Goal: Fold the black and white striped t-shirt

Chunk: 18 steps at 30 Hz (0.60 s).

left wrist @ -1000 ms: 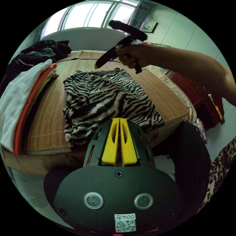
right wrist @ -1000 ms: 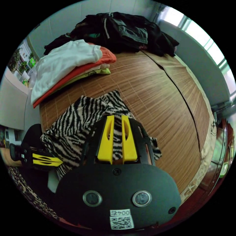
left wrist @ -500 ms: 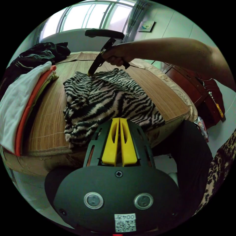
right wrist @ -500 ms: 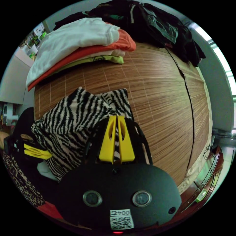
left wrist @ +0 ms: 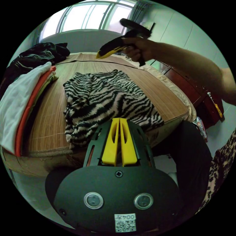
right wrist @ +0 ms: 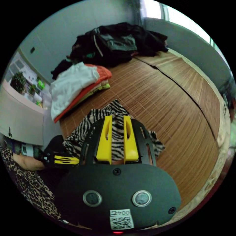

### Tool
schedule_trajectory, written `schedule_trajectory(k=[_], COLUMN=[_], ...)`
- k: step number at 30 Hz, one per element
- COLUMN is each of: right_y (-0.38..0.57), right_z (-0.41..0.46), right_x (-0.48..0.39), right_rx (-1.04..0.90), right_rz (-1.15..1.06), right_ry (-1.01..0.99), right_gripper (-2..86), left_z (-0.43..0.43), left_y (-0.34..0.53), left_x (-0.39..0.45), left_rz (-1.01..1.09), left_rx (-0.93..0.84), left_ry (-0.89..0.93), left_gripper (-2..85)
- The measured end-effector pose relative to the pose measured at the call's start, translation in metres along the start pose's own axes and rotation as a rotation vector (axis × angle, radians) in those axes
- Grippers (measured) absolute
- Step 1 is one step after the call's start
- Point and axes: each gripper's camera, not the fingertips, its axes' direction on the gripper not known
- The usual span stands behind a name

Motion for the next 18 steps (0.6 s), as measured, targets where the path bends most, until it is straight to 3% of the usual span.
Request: schedule_trajectory(k=[3,8,13,15,18], right_y=[0.093,0.261,0.341,0.354,0.371], right_z=[-0.02,-0.003,0.023,0.039,0.062], right_x=[0.004,-0.032,-0.072,-0.082,-0.081], right_rx=[0.086,0.122,0.16,0.128,0.042], right_rz=[0.112,0.27,0.271,0.25,0.276], right_ry=[-0.085,-0.02,-0.005,0.0,0.009], right_gripper=[4.8,2.2,2.9,3.0,2.6], left_z=[-0.024,-0.043,-0.054,-0.033,-0.033], left_y=[0.005,0.003,-0.004,-0.007,-0.004], left_x=[-0.006,-0.038,-0.088,-0.116,-0.139], left_rz=[0.002,-0.089,-0.253,-0.297,-0.326], left_rx=[0.091,0.106,0.094,-0.038,-0.059], left_ry=[-0.041,-0.106,-0.141,-0.139,-0.092], left_gripper=[0.2,0.2,0.3,0.2,0.2])
